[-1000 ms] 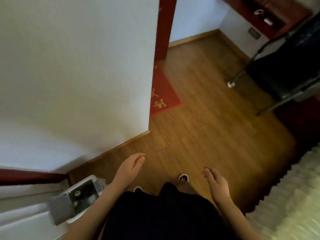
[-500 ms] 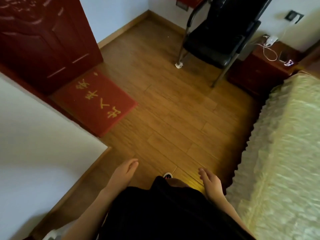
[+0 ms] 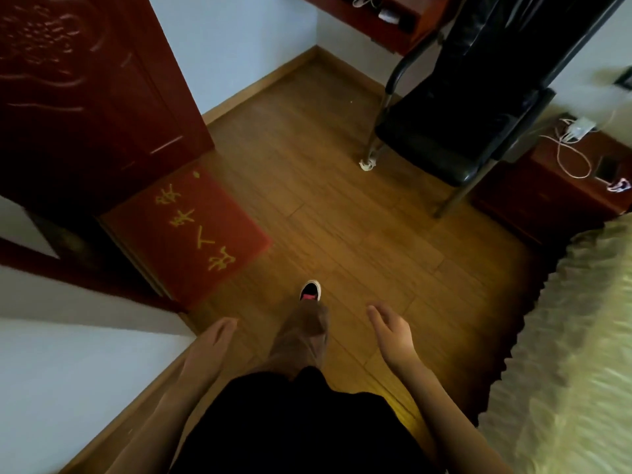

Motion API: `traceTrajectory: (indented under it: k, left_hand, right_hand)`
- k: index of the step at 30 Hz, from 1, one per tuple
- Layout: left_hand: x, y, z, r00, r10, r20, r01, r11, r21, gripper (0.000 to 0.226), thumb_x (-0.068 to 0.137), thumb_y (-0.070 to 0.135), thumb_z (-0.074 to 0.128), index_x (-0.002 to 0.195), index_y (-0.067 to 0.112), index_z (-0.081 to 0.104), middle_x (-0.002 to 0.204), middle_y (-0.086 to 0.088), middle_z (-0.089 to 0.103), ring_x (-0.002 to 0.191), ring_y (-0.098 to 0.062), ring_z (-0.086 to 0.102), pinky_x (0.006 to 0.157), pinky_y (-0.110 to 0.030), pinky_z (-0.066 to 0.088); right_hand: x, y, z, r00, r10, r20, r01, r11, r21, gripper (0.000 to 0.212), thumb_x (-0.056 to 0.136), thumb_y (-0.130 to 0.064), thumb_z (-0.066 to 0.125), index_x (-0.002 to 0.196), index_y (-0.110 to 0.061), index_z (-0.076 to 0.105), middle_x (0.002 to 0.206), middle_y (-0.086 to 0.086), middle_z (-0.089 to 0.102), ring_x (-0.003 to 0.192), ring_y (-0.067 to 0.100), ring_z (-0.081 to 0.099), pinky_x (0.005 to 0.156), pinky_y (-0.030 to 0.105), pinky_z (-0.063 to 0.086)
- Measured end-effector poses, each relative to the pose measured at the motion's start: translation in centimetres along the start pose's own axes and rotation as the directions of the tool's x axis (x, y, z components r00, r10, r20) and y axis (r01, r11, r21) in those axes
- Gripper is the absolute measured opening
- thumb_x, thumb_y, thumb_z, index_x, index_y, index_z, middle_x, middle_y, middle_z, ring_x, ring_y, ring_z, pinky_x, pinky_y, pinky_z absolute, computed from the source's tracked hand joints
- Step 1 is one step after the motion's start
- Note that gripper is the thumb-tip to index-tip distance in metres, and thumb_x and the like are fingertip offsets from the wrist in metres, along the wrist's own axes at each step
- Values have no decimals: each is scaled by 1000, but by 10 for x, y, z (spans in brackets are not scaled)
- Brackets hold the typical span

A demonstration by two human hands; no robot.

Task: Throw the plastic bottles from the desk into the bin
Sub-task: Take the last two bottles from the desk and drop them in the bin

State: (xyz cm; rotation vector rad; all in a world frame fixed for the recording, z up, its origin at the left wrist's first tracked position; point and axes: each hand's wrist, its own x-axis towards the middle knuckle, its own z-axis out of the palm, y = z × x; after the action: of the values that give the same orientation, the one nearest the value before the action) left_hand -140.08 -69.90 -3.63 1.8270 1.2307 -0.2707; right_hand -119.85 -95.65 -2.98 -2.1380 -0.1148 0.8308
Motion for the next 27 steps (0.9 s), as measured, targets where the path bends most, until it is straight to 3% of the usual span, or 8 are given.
traceTrajectory:
  k: [3,7,10,14,17,21,24,27]
  left_hand:
    - [55,51,2,996,89,27,-88,996,-18,38,99,32,44,127,11,60,132,-10,60,120,-26,54,98,-35,38]
    - [144,156,-10,963,253,95,-255,967,7,31,100,30,44,115,13,65,114,0,66,109,-18,59,86,-27,39]
    - [208,246,-20,924,344,169,-352,936,21,41,100,38,40,124,13,62,122,2,65,114,-14,58,96,-32,45]
    - [272,355,-26,878,399,266,-411,911,-9,39,101,34,38,126,13,60,119,3,63,114,-12,56,89,-23,43]
    - [316,409,-16,872,404,278,-410,911,-37,36,101,34,38,122,16,62,116,4,65,110,-12,59,95,-31,47]
    - [374,457,8,888,361,286,-350,932,-91,24,102,29,39,96,31,62,101,6,66,96,-8,61,84,-28,48]
    - [413,490,23,925,280,256,-238,954,-183,23,101,30,42,95,28,64,99,-1,69,96,-17,64,86,-34,51]
    - [439,532,24,958,222,180,-180,958,-222,23,101,29,43,94,27,64,97,0,69,94,-18,65,78,-27,49]
  right_hand:
    - [58,-17,-17,999,39,-23,-39,999,25,34,98,-39,48,117,-18,65,107,-6,67,101,10,60,80,23,43]
    - [133,-50,-53,987,98,-127,-93,994,49,30,98,-37,48,113,-18,66,101,-4,69,96,12,63,78,26,49]
    - [185,-77,-89,971,152,-185,-145,988,54,31,98,-38,48,113,-18,66,103,-4,69,98,15,64,88,36,52]
    - [246,-107,-130,951,176,-254,-168,984,51,25,97,-38,49,108,-23,66,101,-5,70,95,15,65,87,38,53]
    - [290,-122,-156,932,233,-276,-218,972,86,20,97,-38,49,103,-26,64,98,-5,69,93,15,64,86,40,53]
    - [369,-135,-185,924,273,-268,-255,962,103,24,97,-36,49,106,-20,65,97,-4,69,89,14,64,79,33,50]
    - [442,-160,-213,943,259,-207,-247,965,83,25,98,-35,49,105,-18,65,98,-1,69,92,16,64,78,33,48]
    - [518,-205,-246,964,237,-122,-232,971,57,26,99,-34,47,96,-16,65,92,4,69,87,19,64,76,36,48]
